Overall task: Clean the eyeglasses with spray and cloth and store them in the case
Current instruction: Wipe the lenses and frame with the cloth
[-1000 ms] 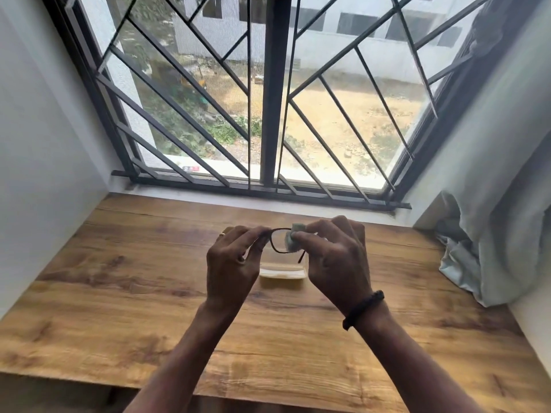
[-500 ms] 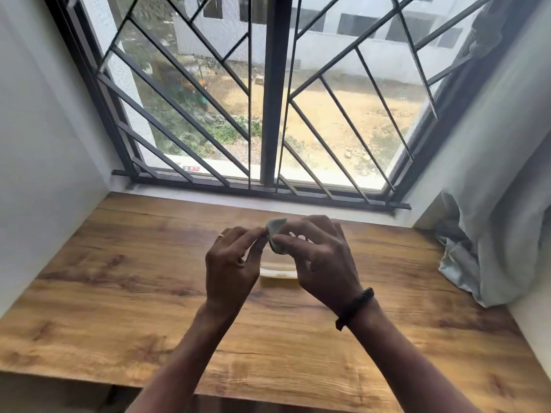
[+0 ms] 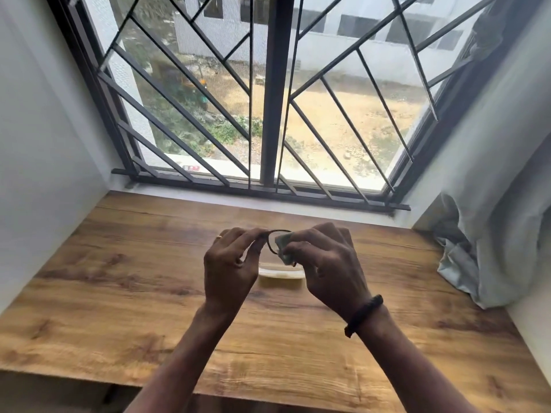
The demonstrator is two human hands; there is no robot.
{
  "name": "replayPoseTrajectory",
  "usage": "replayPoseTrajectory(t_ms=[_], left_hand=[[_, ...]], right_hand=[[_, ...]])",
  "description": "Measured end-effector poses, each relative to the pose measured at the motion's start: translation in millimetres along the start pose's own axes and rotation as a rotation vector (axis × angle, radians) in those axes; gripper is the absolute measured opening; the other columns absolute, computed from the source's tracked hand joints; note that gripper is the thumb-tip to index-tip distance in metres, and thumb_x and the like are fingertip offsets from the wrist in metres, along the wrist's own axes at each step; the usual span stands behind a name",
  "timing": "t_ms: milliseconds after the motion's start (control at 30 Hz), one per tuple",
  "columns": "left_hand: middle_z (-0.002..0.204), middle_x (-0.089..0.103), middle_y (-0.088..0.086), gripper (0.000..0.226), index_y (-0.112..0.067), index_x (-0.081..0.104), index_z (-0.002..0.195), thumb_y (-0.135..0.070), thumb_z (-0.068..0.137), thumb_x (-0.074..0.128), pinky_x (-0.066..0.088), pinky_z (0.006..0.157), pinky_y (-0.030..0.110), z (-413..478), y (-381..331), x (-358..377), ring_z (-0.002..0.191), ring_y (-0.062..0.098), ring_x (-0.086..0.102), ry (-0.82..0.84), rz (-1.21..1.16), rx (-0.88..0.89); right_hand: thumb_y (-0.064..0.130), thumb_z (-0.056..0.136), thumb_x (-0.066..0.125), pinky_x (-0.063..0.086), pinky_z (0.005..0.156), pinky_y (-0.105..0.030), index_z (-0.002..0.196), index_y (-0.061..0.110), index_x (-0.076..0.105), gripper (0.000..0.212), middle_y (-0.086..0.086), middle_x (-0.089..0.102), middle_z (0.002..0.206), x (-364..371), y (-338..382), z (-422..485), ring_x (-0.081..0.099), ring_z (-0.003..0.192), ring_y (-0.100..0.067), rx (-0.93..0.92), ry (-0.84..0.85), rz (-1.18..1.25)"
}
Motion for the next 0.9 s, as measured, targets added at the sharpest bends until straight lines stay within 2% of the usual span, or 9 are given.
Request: replayPoseTrajectory(t_ms=[133,233,433,533,700,900], left_hand=[[0.09,0.075,0.0,0.017,-0.012,0.079,0.106,-0.011,0.09,0.075,0.053,0.068,0.036,1.3,0.3,0.2,0.08,0.02,0.066,0.013,0.01,0.011],[0.088,0.074,0.0,0.016,-0.012,0.079,0.105,-0.013,0.09,0.074,0.053,0.069,0.038,0.8,-0.1,0.9,0.079,0.021,0.066,0.006,-0.001,0.009],[0.088,0.074,0.0,0.015,-0.011,0.079,0.104,-0.012,0.089,0.075,0.054,0.068,0.04,0.9,0.5,-1.4,0.079,0.022,0.066,-0.017,0.013,0.002],[0.088,0.074,0.0,0.015,-0.011,0.079,0.104,-0.01,0.088,0.077,0.054,0.069,0.039,1.5,2.3,-4.0,0.078,0.022,0.066,-0.023,0.014,0.0],[0.088,0.074,0.0,0.016,-0.011,0.08,0.103,-0.007,0.087,0.079,0.05,0.073,0.03,3.5,0.9,-5.0,0.079,0.02,0.066,-0.028,-0.002,-0.008],[0.089,0.075,-0.001,0.018,-0.01,0.08,0.102,-0.003,0.085,0.08,0.051,0.073,0.029,3.4,-3.3,-6.8,0.08,0.019,0.067,-0.045,-0.08,-0.001]], right_hand=[[0.012,0.087,0.077,0.04,0.083,-0.036,0.088,0.026,0.074,0.015,0.02,0.071,0.106,-3.2,-10.7,-3.0,0.059,0.095,-0.015,0.057,-0.003,-0.02],[0.007,0.085,0.075,0.039,0.083,-0.035,0.088,0.026,0.074,0.019,0.016,0.071,0.101,-8.0,-17.0,-4.1,0.06,0.094,-0.017,0.117,-0.036,-0.071],[0.008,0.086,0.076,0.043,0.085,-0.043,0.091,0.02,0.072,0.013,0.009,0.069,0.098,-37.5,-46.0,-13.9,0.061,0.094,-0.019,0.368,-0.244,-0.028],[0.006,0.086,0.076,0.044,0.087,-0.046,0.092,0.018,0.071,0.014,0.007,0.071,0.099,-48.5,-57.8,-18.4,0.062,0.096,-0.019,0.431,-0.291,-0.007],[0.009,0.086,0.075,0.042,0.084,-0.044,0.093,0.021,0.071,0.014,0.009,0.071,0.094,-43.7,-55.7,-20.0,0.062,0.095,-0.02,0.396,-0.224,-0.087],[0.013,0.087,0.072,0.041,0.084,-0.041,0.091,0.022,0.072,0.01,0.012,0.071,0.099,-32.1,-41.3,-15.2,0.061,0.096,-0.018,0.308,-0.179,-0.099]])
Point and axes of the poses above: each hand's wrist, its own z-axis towards the middle knuckle, its own x-axis out of the palm, y = z × x, the point moved 9 cm from there along z, towards the middle knuckle
